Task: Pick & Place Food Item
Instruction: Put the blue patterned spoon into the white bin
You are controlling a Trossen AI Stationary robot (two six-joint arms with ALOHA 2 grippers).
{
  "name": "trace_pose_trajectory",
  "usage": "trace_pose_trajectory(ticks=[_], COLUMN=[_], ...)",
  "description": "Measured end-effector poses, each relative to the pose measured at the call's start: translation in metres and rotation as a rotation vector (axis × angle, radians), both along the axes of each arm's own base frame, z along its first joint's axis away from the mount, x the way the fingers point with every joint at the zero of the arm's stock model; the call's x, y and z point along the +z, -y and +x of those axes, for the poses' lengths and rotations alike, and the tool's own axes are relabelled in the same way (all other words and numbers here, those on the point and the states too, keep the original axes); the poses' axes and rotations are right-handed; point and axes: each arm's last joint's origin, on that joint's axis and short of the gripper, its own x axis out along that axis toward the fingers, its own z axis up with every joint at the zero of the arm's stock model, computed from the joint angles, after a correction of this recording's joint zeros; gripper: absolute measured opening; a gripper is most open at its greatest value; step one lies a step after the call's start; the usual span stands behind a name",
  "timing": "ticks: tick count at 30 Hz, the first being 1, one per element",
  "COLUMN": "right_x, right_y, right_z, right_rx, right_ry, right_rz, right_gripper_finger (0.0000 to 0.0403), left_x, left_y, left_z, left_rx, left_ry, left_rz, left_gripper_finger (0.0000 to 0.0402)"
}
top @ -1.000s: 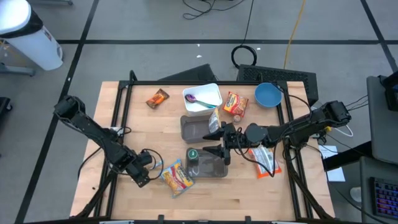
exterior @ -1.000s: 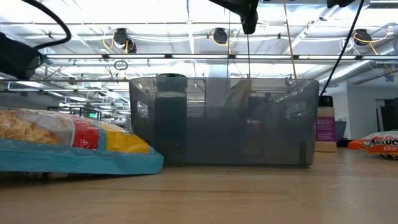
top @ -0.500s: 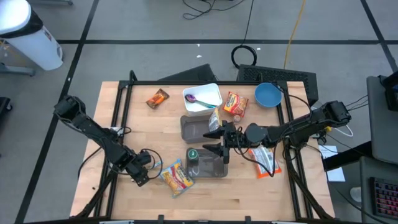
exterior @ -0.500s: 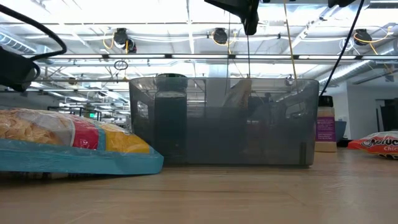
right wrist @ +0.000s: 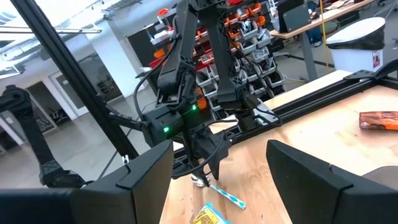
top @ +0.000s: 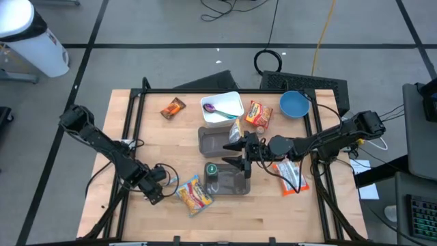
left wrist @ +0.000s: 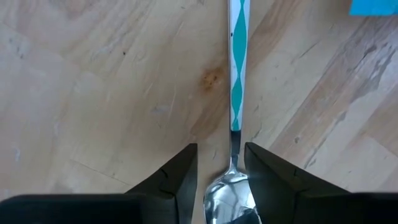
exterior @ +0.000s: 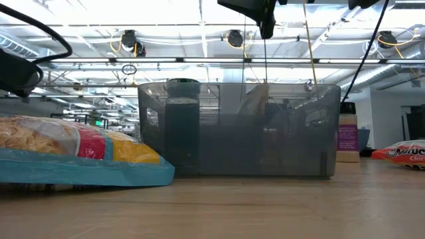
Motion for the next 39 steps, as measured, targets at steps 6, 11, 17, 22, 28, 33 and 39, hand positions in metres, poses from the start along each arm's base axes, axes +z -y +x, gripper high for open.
trace_pose_trajectory(ticks=[6, 11, 17, 22, 28, 33, 39], right_x=[0.0, 0.0, 0.0, 0.0, 0.001, 0.001, 0.001], right_y=[0.0, 0.0, 0.0, 0.0, 0.0, 0.0, 0.0], right_z=[0.0, 0.0, 0.0, 0.0, 0.0, 0.0, 0.0], right_rx=[0.0, 0.0, 0.0, 0.0, 0.0, 0.0, 0.0], right_ry=[0.0, 0.0, 0.0, 0.0, 0.008, 0.015, 0.015], right_rz=[0.0, 0.0, 0.001, 0.007, 0.009, 0.011, 0.011], right_gripper_finger=[0.0254, 0.0254, 0.0254, 0.0254, 0.0254, 0.0254, 0.0254], left_x=[-0.001, -0.005, -0.011, -0.011, -0.012, -0.012, -0.012], left_y=[0.0, 0.003, 0.005, 0.004, 0.003, 0.003, 0.003], left_z=[0.0, 0.003, 0.005, 0.004, 0.002, 0.002, 0.002], left_rx=[-0.02, -0.015, -0.012, 0.006, 0.008, 0.008, 0.01], left_ry=[-0.004, -0.032, -0.043, -0.057, -0.072, -0.073, -0.077], left_rz=[0.001, -0.011, -0.003, 0.005, 0.017, 0.016, 0.013], left_gripper_finger=[0.0133, 0.0125, 0.0123, 0.0102, 0.004, 0.0012, 0.0016])
